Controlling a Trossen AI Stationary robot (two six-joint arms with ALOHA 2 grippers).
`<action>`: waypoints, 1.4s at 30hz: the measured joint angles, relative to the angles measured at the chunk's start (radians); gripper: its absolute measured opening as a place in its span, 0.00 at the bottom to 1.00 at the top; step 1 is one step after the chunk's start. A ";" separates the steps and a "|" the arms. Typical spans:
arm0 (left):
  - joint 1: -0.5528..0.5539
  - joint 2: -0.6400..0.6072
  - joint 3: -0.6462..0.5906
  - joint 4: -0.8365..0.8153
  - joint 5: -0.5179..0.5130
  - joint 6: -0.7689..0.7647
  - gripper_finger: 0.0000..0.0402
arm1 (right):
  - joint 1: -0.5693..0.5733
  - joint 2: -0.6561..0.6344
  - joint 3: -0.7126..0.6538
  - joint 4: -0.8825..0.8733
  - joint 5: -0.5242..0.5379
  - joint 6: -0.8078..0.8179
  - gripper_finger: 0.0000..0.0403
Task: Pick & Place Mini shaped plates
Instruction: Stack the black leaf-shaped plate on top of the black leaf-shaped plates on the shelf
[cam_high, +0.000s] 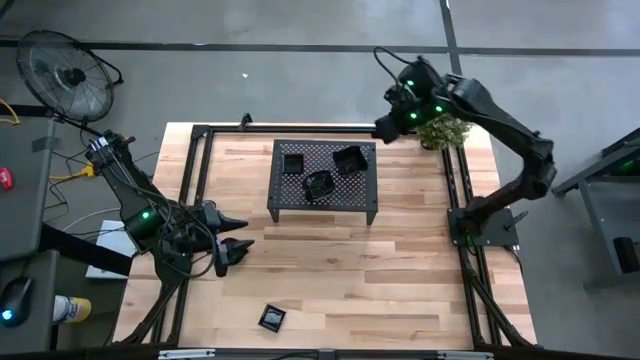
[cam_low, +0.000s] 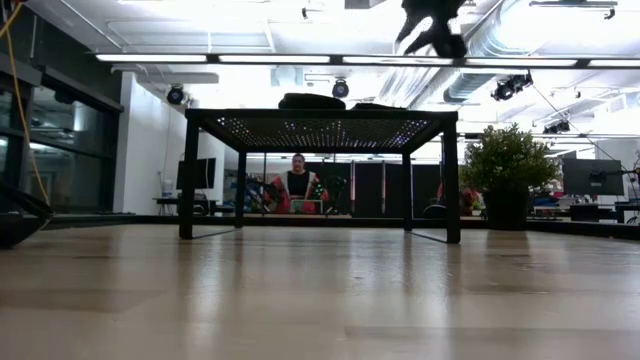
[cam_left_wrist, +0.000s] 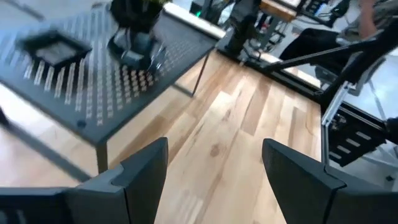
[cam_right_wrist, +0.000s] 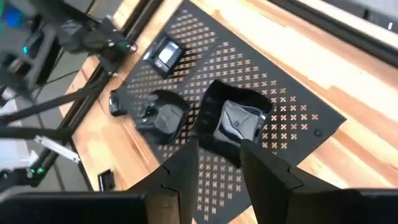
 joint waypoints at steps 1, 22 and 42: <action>0.014 0.000 0.000 -0.014 0.019 -0.027 0.64 | 0.016 -0.020 0.000 -0.005 0.015 -0.008 0.28; 0.421 0.012 0.000 -0.358 0.702 -0.066 0.64 | 0.625 -0.253 -0.112 -0.001 0.585 0.111 0.28; 0.516 0.015 -0.134 -0.390 0.960 0.134 0.64 | 1.029 -0.351 -0.568 0.741 0.678 0.093 0.28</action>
